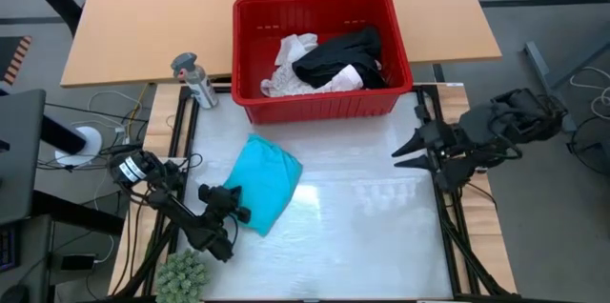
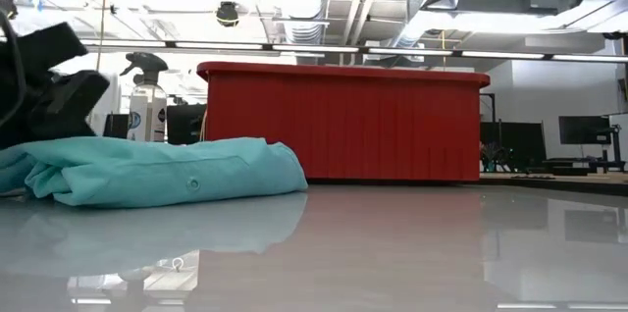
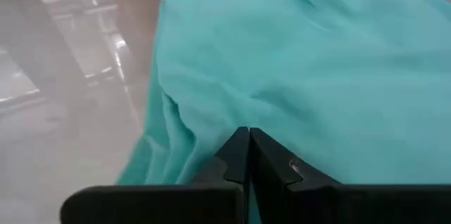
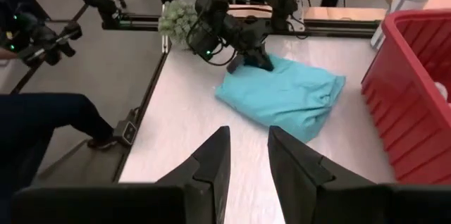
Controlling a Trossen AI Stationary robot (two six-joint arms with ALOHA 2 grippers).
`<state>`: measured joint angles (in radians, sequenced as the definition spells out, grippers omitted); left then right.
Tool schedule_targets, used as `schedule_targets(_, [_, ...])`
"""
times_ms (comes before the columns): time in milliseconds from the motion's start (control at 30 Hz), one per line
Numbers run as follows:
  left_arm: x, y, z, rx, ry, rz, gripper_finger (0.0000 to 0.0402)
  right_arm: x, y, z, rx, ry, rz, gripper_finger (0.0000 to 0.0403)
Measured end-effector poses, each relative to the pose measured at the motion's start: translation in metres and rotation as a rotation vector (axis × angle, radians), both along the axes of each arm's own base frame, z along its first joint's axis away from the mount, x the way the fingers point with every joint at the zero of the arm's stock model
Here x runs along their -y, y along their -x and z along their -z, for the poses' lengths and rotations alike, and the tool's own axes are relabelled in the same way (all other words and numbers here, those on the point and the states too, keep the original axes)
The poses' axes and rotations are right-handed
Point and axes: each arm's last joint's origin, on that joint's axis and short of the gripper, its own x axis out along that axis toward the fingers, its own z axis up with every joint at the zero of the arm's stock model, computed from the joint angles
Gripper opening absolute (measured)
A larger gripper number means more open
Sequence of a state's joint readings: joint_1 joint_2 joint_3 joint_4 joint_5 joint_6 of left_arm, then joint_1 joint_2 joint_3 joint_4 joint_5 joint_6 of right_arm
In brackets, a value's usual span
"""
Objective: Fold laundry
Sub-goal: Fold the light blue shorts
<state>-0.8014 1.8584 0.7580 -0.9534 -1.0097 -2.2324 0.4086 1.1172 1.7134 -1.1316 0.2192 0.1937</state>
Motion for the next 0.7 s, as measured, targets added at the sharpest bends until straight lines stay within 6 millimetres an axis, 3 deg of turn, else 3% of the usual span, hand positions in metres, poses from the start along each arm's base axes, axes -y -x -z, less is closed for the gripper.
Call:
schedule_targets(267, [-0.001, -0.002, -0.012, 0.010, 0.008, -0.069, 0.0000, -0.002, -0.004, 0.002, -0.009, 0.013, -0.010, 0.0122])
schedule_targets(567, [0.009, -0.024, -0.088, 0.070, -0.135, 0.001, 0.0000, 0.000, 0.003, -0.001, 0.005, -0.012, -0.003, 0.0122])
schedule_targets(700, [0.013, -0.044, -0.110, 0.229, -0.225, 0.100, 0.0000, 0.000, 0.003, 0.001, -0.015, -0.019, 0.005, 0.0122])
